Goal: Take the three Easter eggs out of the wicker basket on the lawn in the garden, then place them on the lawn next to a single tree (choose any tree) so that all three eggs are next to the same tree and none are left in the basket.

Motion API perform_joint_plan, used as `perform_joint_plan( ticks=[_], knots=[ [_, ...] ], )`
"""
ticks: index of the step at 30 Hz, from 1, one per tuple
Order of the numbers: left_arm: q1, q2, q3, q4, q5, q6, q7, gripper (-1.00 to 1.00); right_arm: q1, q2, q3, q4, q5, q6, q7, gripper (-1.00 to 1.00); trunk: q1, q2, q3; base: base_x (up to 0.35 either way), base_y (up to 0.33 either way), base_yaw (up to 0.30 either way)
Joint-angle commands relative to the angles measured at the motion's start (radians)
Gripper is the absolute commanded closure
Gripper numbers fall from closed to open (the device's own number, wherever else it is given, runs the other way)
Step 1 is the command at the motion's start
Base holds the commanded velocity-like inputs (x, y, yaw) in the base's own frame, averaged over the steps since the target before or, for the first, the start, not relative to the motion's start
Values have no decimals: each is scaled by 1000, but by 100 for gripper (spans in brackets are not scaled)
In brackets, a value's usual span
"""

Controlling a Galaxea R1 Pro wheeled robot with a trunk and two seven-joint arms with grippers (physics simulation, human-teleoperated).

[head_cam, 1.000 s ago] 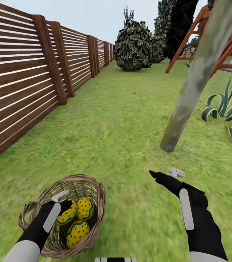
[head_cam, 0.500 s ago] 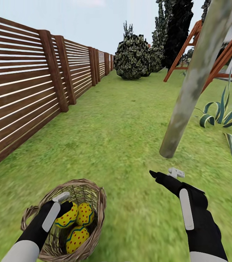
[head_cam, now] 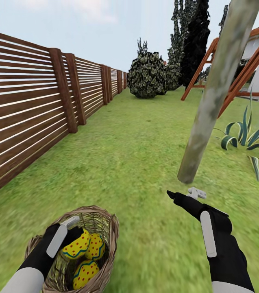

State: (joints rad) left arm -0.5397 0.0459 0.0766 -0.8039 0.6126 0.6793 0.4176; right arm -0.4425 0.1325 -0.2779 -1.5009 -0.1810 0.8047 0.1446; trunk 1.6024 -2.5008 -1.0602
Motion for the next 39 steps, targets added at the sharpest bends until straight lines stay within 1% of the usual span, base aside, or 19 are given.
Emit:
perform_joint_plan(
  ticks=[1,5,9,13,16,17,20,23,28,32,39],
  knots=[
    [0,0,0,-2,11,14,9,100,-1,1,-3,-1,2,5,6,-100,-1,0,3,0,0,0],
    [0,0,1,-3,12,36,9,100,-1,1,-3,-1,2,5,6,-100,-2,1,18,0,0,0],
    [0,0,2,-3,13,76,9,100,-1,1,-4,-1,2,5,6,-100,-18,29,31,0,0,0],
    [0,0,3,-3,16,98,8,100,-1,1,-4,-1,2,5,6,-100,-33,57,44,0,0,0],
    [0,1,1,-6,75,127,8,100,-1,1,-4,-1,2,5,7,-100,-45,78,53,0,0,0],
    [0,1,1,-5,89,134,8,100,-1,1,-4,-1,2,5,6,-100,-48,85,56,0,0,0],
    [-1,2,1,-4,109,171,9,100,-1,1,-4,-1,2,5,6,-100,-60,106,65,0,0,0],
    [-2,2,2,-4,113,196,9,100,-1,1,-4,-1,2,5,6,-100,-71,127,75,0,0,0],
    [-2,2,2,-6,118,211,10,100,-1,1,-4,-1,2,5,7,-100,-91,162,91,0,0,0],
    [-2,3,2,-11,128,215,10,100,-1,1,-5,-1,2,5,7,-100,-106,190,103,0,0,0],
    [0,3,2,-13,130,213,12,100,-1,1,-4,-1,2,7,6,-100,-133,239,125,-46,0,0]
  ],
)
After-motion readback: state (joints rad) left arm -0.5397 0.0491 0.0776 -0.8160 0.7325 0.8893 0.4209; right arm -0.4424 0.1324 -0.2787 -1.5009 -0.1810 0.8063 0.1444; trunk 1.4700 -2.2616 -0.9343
